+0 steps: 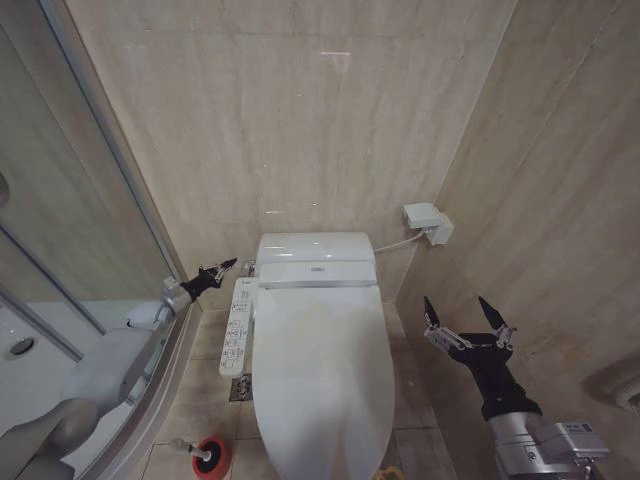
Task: Open the toilet lid, clean the toilet bowl with a toilet brush, close the toilet lid, and flush.
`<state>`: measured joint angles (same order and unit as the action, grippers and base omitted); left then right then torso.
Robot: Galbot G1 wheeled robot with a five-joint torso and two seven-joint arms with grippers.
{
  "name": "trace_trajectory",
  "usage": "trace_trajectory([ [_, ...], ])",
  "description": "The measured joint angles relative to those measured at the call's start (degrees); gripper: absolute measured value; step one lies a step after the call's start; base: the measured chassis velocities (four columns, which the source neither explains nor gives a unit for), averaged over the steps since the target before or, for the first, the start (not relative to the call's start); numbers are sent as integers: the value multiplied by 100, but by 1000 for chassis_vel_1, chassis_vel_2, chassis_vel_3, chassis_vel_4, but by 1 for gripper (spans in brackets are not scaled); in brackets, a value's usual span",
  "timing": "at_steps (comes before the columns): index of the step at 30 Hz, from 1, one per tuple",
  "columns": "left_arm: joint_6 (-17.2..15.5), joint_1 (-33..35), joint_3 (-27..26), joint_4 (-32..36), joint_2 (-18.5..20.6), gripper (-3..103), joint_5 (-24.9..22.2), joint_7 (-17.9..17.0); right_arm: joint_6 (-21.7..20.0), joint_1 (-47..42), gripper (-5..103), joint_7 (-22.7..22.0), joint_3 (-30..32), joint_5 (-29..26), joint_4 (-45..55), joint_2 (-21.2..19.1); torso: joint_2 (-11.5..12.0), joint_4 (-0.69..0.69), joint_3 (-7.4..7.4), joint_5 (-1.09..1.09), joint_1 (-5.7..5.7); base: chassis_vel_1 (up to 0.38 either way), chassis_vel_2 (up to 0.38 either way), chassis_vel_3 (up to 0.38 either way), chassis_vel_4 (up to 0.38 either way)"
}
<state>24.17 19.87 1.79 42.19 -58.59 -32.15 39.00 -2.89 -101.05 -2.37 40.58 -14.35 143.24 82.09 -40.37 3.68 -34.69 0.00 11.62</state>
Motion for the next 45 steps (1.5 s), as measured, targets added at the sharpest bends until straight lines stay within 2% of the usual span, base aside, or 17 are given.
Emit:
trace_trajectory([
  [8, 38, -31, -18, -212, -37, 0, 124, 43, 0, 0, 100, 0, 0, 0, 0, 0, 0, -3, 0, 0, 0, 0, 0, 0, 0],
  [25, 52, 122, -93, -86, -36, 0, 116, 60, 0, 0, 100, 0, 0, 0, 0, 0, 0, -1, 0, -1, -1, -37, 37, 41, -36],
  [32, 93, 128, -83, -88, -17, 0, 83, 282, 0, 0, 100, 0, 0, 0, 0, 0, 2, -2, -2, -1, 5, -111, 100, 116, -92],
  [34, 136, 139, -80, -94, -11, 0, 84, 455, 0, 0, 100, 0, 0, 0, 0, 0, 2, 1, -1, 0, 3, -34, 0, 21, -9],
  [39, 153, 191, -80, -64, 31, 0, 118, 720, 0, 0, 100, 0, 0, 0, 0, 0, 0, -3, 1, 0, -1, 19, -6, -11, 21],
  [45, 153, 217, -84, -95, 89, 0, 246, 790, 0, 0, 100, 0, 0, 0, 0, 0, 0, -2, 1, -1, -1, 8, -2, -4, 9],
])
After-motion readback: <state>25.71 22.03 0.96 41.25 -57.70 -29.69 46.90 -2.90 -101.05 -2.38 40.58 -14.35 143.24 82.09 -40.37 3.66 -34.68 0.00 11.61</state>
